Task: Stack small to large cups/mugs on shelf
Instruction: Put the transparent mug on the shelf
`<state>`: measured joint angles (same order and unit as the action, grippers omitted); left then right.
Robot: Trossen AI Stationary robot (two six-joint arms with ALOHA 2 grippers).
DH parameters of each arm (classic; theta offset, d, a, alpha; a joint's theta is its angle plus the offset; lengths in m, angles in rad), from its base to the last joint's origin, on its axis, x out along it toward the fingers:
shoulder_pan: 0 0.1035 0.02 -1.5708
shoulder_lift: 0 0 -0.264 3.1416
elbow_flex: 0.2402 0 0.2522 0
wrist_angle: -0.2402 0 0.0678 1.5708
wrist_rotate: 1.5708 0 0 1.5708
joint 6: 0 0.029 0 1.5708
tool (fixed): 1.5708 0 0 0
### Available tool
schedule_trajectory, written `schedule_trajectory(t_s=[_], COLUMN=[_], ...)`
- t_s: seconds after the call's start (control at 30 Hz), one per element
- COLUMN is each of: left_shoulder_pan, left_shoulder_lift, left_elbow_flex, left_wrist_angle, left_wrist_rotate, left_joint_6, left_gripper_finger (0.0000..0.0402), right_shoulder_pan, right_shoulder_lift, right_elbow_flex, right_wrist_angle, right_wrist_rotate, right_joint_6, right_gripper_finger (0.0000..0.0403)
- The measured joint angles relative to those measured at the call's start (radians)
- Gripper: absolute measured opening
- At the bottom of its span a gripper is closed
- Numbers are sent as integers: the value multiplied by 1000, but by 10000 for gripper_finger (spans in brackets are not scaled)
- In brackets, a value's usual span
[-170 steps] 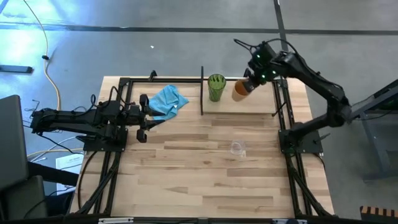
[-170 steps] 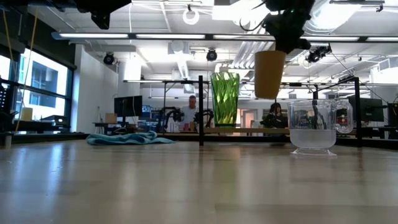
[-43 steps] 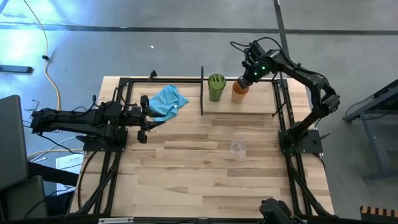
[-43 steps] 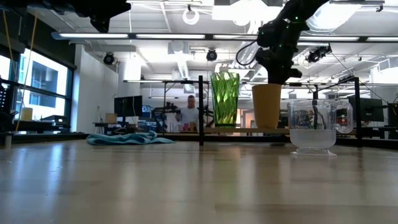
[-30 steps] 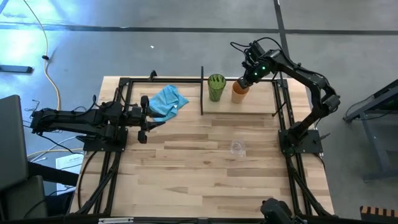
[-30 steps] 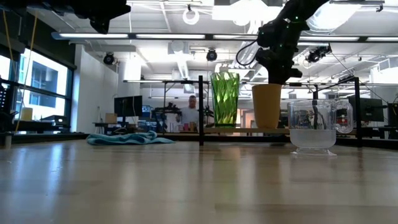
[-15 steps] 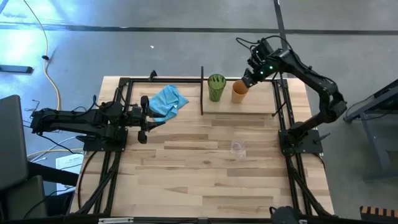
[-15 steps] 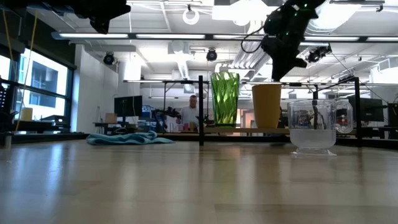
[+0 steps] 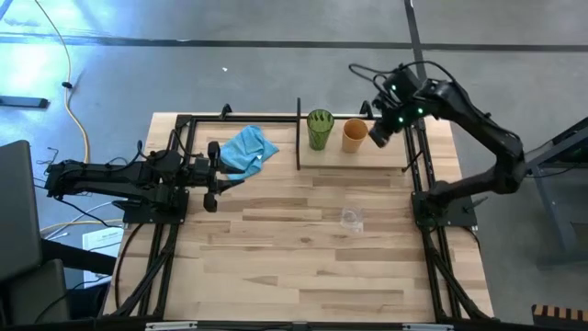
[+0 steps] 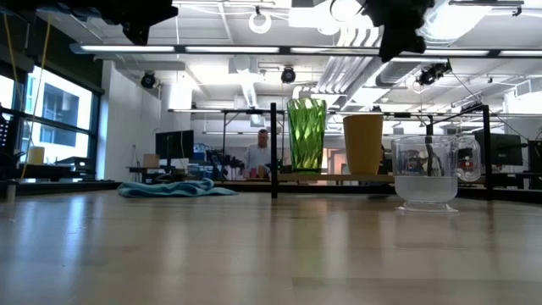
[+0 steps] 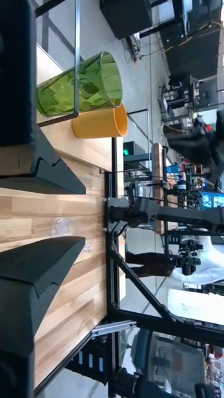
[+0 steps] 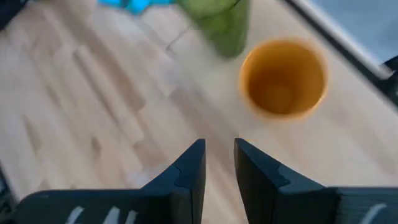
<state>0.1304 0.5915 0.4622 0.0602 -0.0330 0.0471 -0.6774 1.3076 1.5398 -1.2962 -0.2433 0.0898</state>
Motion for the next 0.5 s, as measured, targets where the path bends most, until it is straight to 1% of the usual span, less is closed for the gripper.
schedule_trajectory(t_s=[0.1,0.2,0.37,0.5], left_shoulder_pan=[0,0,0,0], left_shoulder_lift=[0,0,0,0], left_elbow_flex=[0,0,0,0], left_wrist_angle=[-4,-4,-11,-12], left_wrist_rotate=[0,0,0,0], left_joint_6=[0,0,0,0], left_gripper_finger=[108,108,108,108], right_shoulder_pan=[66,142,273,372], right_shoulder_lift=[-35,-71,-133,-187], right_elbow_flex=[-26,-73,-196,-305], right_wrist_angle=[-48,-55,-47,-13], right_wrist_rotate=[0,6,33,34], right_joint_6=[36,95,201,302], right_gripper_finger=[76,76,76,76])
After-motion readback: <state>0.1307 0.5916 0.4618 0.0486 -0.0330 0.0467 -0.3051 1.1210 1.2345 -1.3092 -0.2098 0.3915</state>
